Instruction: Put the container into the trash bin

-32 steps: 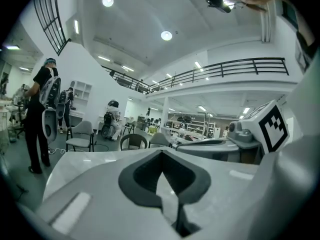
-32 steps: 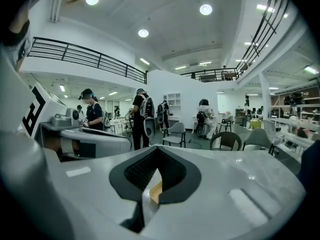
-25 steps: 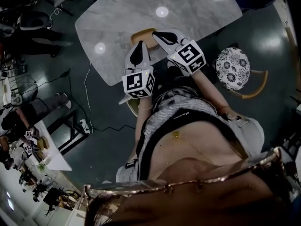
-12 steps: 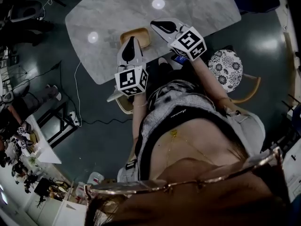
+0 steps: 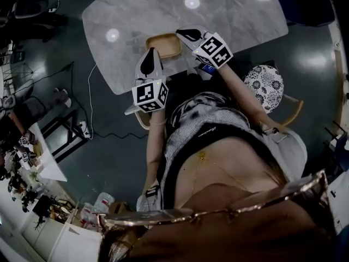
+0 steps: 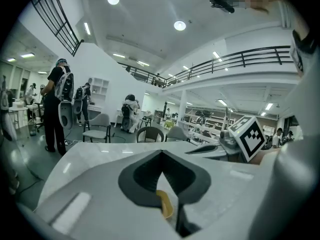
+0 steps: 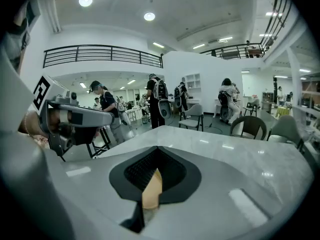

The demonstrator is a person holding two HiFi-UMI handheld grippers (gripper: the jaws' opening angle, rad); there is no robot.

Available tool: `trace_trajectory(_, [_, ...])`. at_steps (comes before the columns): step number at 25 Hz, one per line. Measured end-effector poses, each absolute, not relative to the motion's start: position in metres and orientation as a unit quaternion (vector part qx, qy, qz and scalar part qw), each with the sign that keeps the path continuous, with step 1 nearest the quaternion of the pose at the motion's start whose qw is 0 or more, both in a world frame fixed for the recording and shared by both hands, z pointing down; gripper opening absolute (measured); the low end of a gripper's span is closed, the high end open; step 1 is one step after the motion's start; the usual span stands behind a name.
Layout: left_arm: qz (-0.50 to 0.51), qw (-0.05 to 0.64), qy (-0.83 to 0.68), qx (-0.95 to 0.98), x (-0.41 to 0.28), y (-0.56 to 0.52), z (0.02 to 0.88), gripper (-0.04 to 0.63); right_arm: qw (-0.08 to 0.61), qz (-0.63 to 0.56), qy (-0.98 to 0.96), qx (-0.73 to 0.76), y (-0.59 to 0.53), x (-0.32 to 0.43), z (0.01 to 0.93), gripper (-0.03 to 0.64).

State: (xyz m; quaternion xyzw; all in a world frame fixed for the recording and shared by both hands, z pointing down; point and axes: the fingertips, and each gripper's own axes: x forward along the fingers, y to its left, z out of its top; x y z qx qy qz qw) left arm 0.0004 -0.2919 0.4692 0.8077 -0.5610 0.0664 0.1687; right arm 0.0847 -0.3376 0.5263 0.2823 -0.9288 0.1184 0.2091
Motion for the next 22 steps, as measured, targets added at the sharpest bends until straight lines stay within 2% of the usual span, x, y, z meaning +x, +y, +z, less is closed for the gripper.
trace_trajectory(7, [0.075,0.161,-0.536,0.825,-0.016,-0.301,0.475,0.002,0.230,0.135,-0.908,0.323,-0.337,0.083,0.550,0.021])
trace_trajectory(13, [0.070,0.209,-0.543,0.810,-0.027,-0.292,0.495,0.002,0.265,0.141,-0.888,0.349,-0.332,0.084,0.573,0.021])
trace_trajectory(22, [0.085,0.236,-0.534,0.808,-0.030,-0.278,0.514,0.002,0.324,0.184,-0.857,0.357,-0.336,0.095,0.615,0.021])
